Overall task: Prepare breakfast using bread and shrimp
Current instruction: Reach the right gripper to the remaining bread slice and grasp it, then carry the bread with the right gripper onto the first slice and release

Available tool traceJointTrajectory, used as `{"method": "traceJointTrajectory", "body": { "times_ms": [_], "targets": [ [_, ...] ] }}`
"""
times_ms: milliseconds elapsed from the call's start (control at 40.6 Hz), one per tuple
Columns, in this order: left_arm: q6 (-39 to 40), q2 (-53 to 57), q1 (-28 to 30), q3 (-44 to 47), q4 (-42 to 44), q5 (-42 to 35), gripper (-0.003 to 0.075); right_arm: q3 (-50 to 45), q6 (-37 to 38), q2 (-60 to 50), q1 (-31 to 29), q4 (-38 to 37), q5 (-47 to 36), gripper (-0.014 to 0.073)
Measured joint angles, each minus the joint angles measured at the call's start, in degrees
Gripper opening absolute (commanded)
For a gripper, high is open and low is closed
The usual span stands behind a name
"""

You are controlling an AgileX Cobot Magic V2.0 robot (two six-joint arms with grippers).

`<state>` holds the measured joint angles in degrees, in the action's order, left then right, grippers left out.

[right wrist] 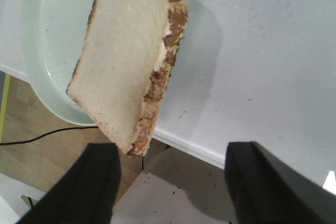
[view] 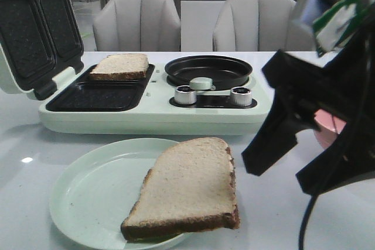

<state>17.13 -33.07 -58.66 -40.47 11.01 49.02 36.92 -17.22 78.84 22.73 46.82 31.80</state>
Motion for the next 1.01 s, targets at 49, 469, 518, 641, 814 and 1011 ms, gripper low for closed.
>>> {"method": "traceJointTrajectory", "body": {
  "times_ms": [49, 469, 518, 641, 814, 1011],
  "targets": [
    [0.0, 0.0, 0.0, 0.2, 0.0, 0.0, 0.0476, 1.1, -0.1, 2.4, 0.5, 0.3, 0.0, 0.0536],
    [0.0, 0.0, 0.0, 0.5, 0.0, 0.0, 0.0476, 12.5, -1.2, 16.8, 1.8, 1.2, 3.0, 0.0536],
    [0.0, 0.0, 0.0, 0.5, 0.0, 0.0, 0.0476, 13.7, -1.5, 18.2, 1.8, 1.2, 3.8, 0.0536],
    [0.0, 0.0, 0.0, 0.5, 0.0, 0.0, 0.0476, 15.5, -2.5, 20.2, 1.8, 1.2, 5.3, 0.0459],
    [0.0, 0.0, 0.0, 0.5, 0.0, 0.0, 0.0476, 15.7, -2.8, 20.3, 1.9, 1.2, 6.1, 0.0228],
    [0.0, 0.0, 0.0, 0.5, 0.2, 0.0, 0.0476, 15.8, -2.8, 20.3, 1.9, 1.6, 6.2, 0.0094]
  ]
}}
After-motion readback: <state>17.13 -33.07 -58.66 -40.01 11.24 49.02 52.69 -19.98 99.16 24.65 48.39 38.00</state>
